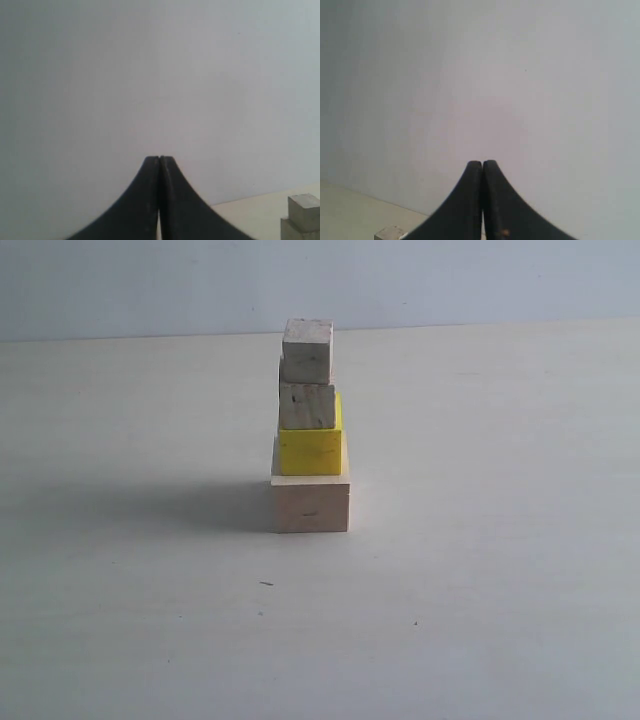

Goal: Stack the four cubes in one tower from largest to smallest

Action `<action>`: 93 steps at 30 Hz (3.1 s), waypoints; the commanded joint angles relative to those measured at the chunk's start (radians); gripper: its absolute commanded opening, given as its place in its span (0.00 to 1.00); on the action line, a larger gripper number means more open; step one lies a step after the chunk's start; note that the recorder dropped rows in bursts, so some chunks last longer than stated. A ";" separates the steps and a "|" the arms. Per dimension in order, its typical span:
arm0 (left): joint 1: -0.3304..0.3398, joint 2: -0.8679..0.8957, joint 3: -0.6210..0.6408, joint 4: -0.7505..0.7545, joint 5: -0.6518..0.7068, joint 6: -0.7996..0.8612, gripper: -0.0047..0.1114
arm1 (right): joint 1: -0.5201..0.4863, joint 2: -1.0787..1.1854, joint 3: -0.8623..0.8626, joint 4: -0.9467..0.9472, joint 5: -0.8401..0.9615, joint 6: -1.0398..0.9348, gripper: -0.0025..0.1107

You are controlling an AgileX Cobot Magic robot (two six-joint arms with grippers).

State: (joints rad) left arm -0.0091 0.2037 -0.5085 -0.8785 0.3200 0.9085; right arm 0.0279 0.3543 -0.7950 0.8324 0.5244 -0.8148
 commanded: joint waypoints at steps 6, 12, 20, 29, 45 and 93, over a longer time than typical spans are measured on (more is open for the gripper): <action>0.010 -0.005 0.005 0.069 0.046 0.004 0.04 | -0.004 -0.005 0.004 0.002 0.001 0.007 0.02; 0.010 -0.014 0.011 0.192 0.187 -0.069 0.04 | -0.004 -0.005 0.004 0.002 0.001 0.007 0.02; 0.010 -0.162 0.102 0.858 0.234 -0.888 0.04 | -0.004 -0.005 0.004 0.002 0.001 0.007 0.02; 0.028 -0.204 0.277 0.793 0.130 -0.890 0.04 | -0.004 -0.005 0.004 0.002 0.001 0.007 0.02; 0.028 -0.204 0.508 0.691 0.021 -0.874 0.04 | -0.004 -0.005 0.004 0.002 0.001 0.007 0.02; 0.028 -0.204 0.508 0.691 0.042 -0.804 0.04 | 0.059 -0.022 0.014 -0.150 0.181 0.109 0.02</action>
State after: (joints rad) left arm 0.0169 0.0045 -0.0035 -0.1764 0.3659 0.0989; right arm 0.0834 0.3543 -0.7950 0.7671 0.6021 -0.7750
